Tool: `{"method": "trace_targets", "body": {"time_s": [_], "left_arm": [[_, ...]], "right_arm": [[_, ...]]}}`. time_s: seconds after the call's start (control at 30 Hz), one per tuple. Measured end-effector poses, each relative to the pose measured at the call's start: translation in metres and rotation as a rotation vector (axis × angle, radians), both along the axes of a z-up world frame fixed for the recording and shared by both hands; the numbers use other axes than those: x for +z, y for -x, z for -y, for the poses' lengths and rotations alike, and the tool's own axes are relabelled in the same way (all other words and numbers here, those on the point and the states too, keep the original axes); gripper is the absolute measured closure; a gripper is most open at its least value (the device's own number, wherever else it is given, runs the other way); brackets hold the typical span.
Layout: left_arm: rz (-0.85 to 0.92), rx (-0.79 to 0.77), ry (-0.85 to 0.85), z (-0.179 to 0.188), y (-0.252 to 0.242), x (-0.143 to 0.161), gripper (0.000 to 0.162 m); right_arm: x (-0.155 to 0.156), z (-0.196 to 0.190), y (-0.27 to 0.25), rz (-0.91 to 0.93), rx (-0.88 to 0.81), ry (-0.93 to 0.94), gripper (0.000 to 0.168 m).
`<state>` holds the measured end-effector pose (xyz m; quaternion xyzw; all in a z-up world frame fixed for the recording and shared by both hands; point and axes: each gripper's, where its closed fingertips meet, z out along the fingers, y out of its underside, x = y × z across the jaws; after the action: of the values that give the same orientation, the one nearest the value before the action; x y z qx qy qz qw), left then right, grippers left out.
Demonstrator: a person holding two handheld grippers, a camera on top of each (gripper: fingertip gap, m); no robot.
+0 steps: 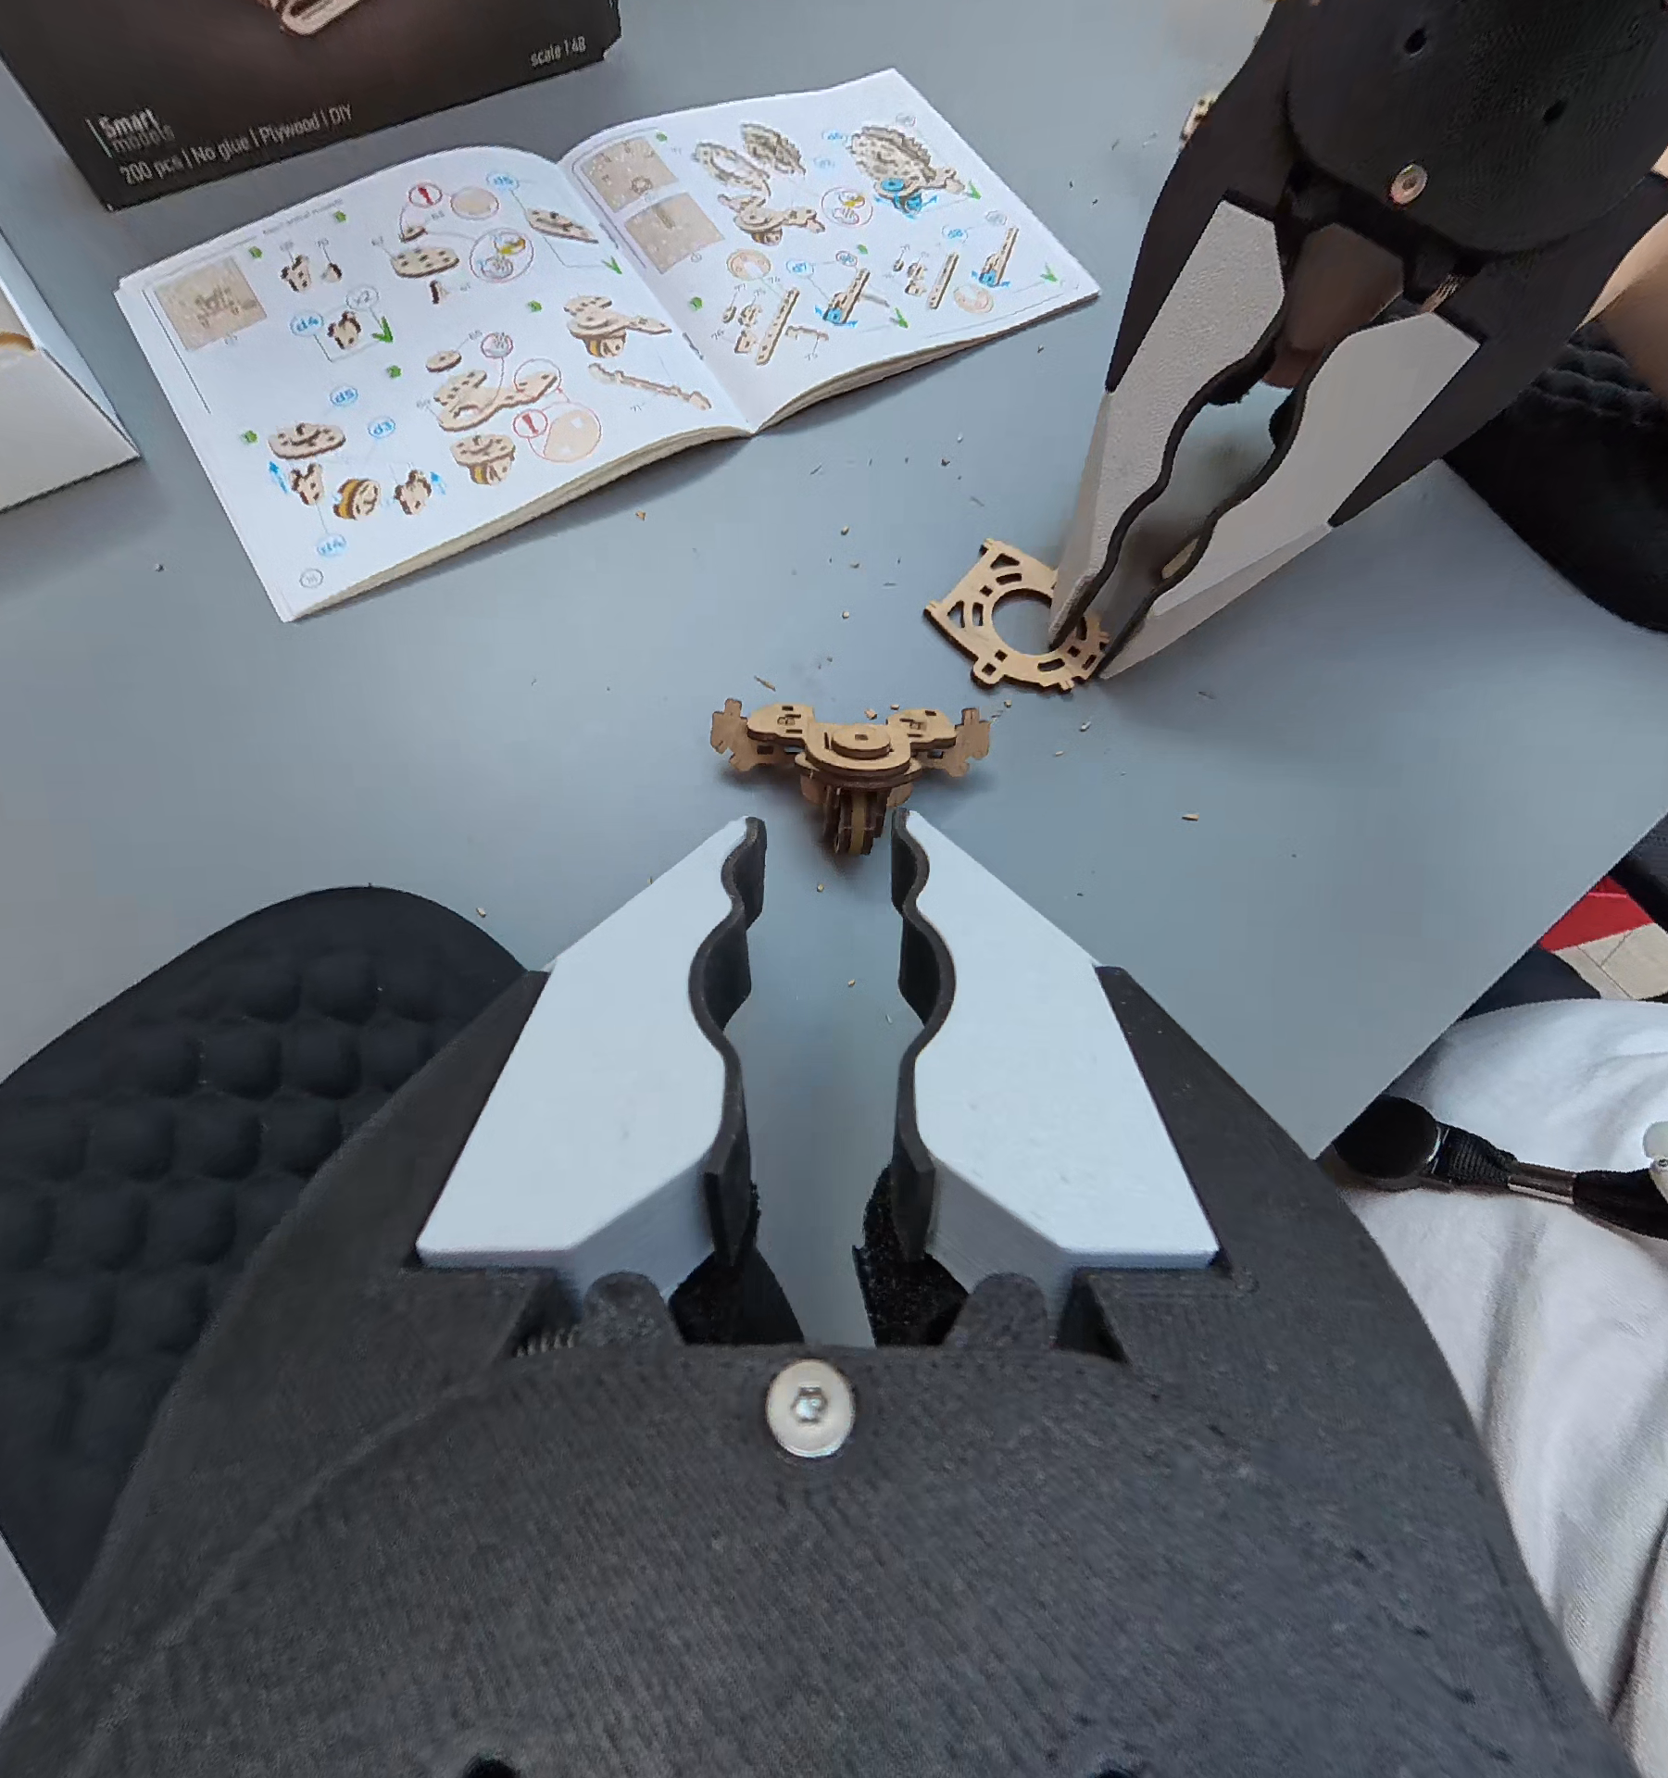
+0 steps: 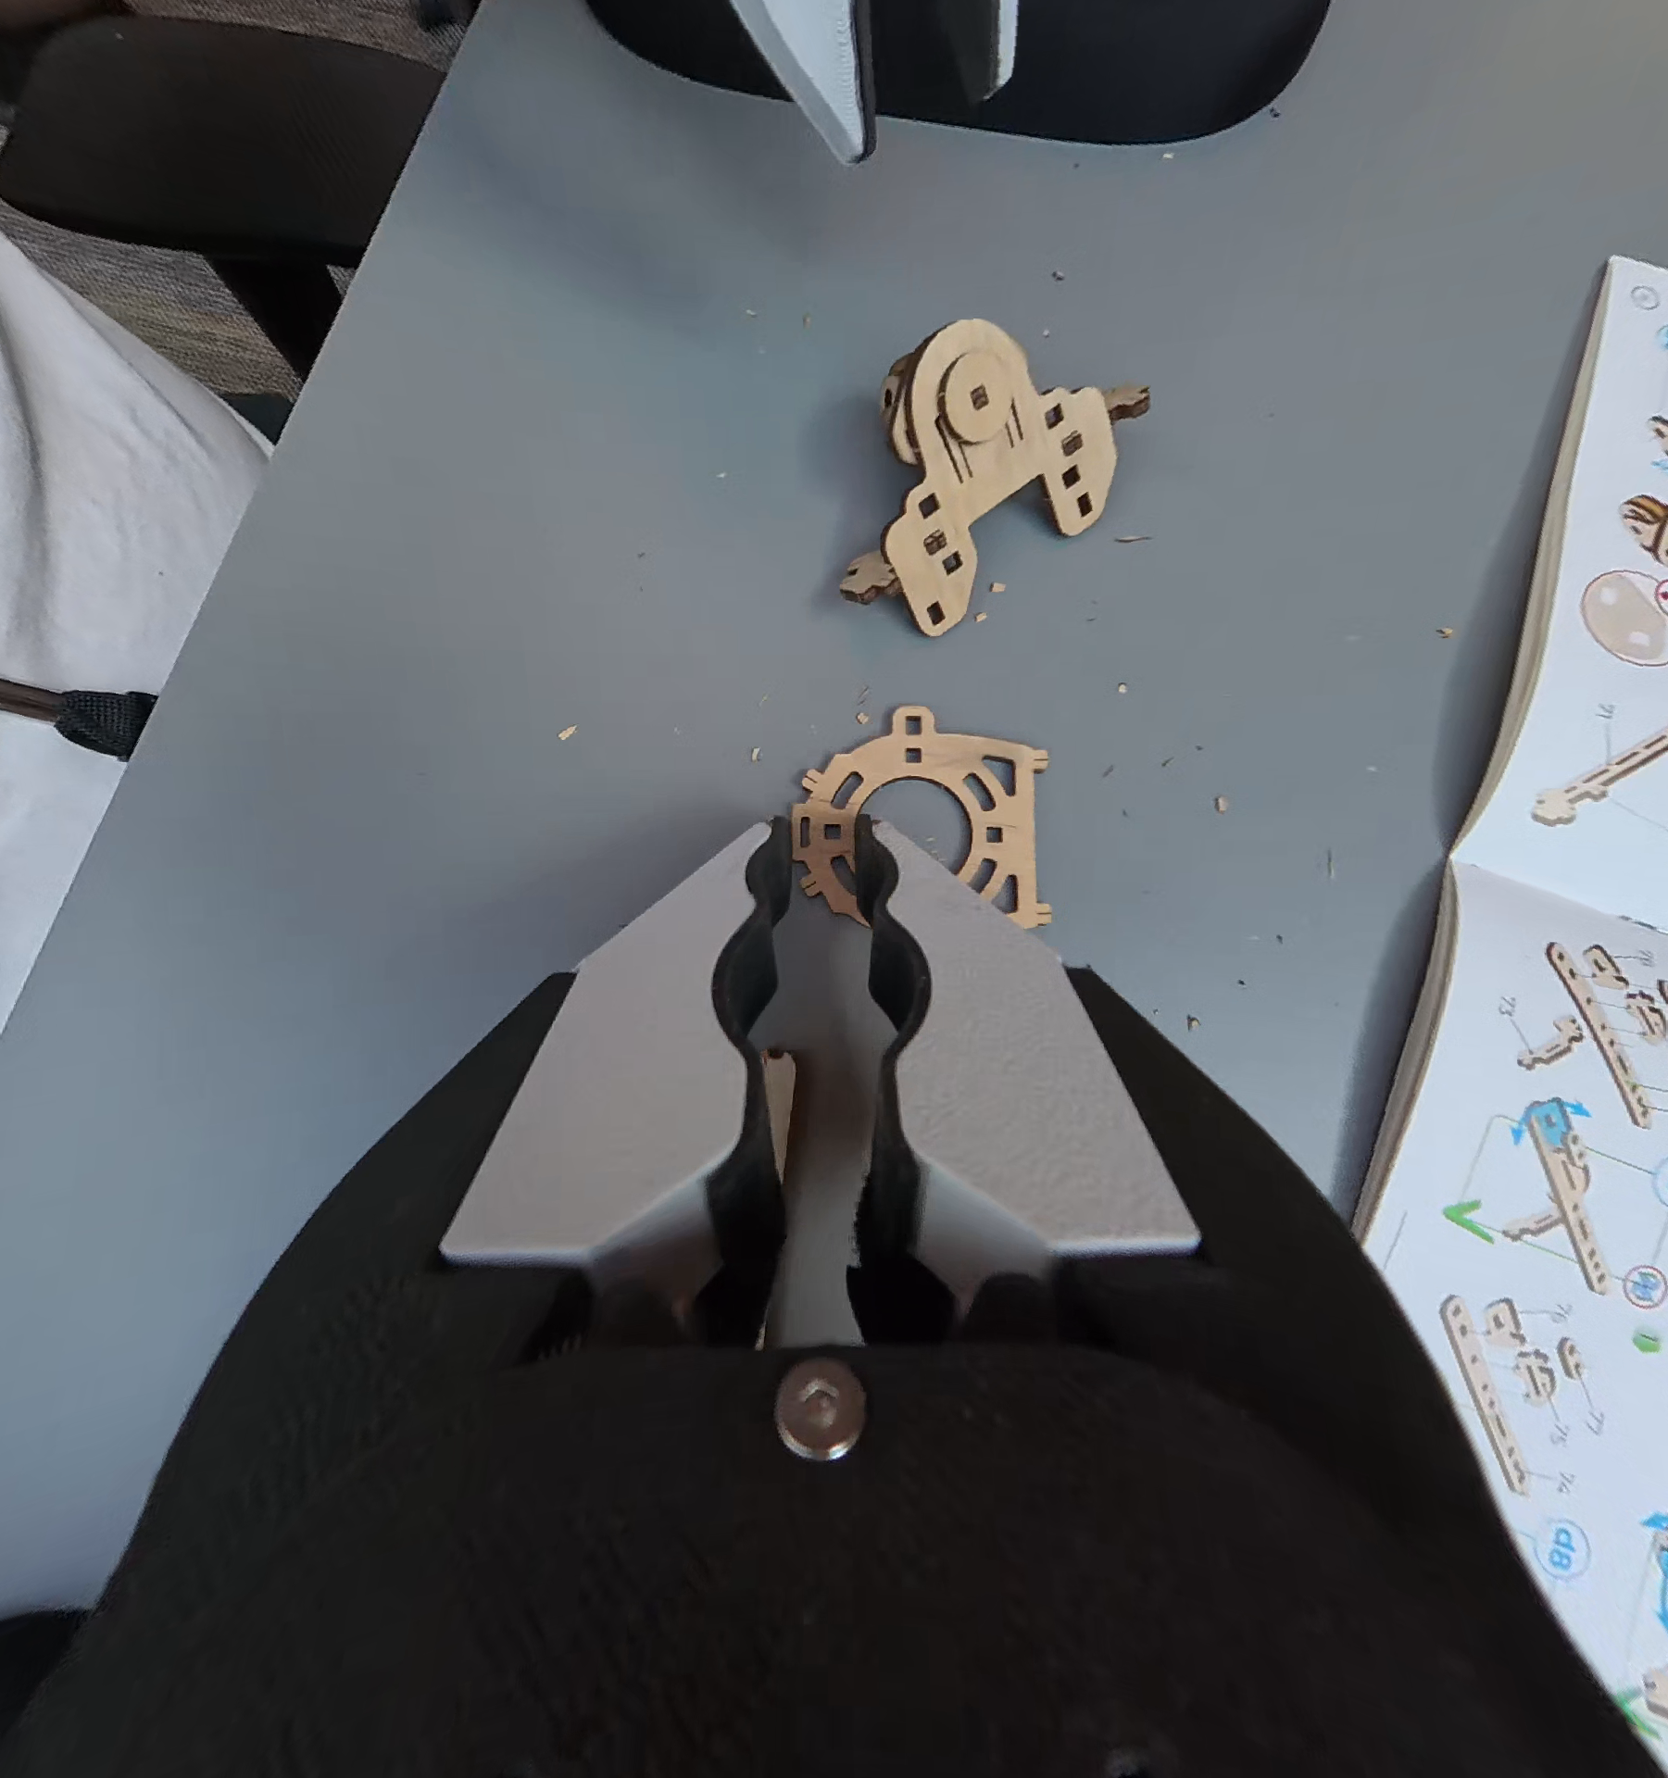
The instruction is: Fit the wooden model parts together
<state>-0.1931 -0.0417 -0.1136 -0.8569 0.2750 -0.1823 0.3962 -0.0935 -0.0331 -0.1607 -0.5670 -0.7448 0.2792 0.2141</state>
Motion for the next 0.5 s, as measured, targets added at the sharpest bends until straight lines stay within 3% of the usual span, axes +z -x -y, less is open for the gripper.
{"method": "trace_targets", "body": {"time_s": [0.1,0.3,0.4,0.5], "left_arm": [[0.074,-0.087,-0.099,-0.001,-0.015,0.017,0.133],[0.234,-0.442,-0.357,0.017,-0.061,0.054,0.115],[0.247,-0.660,-0.402,0.033,-0.085,0.060,0.116],[0.195,-0.816,-0.366,0.040,-0.101,0.052,0.106]], "right_arm": [[0.011,0.009,-0.006,-0.063,-0.032,0.049,0.156],[0.074,0.050,-0.014,-0.326,-0.012,0.520,0.156],[0.090,0.056,-0.017,-0.368,0.033,0.666,0.156],[0.100,0.062,-0.020,-0.391,0.079,0.752,0.157]]}}
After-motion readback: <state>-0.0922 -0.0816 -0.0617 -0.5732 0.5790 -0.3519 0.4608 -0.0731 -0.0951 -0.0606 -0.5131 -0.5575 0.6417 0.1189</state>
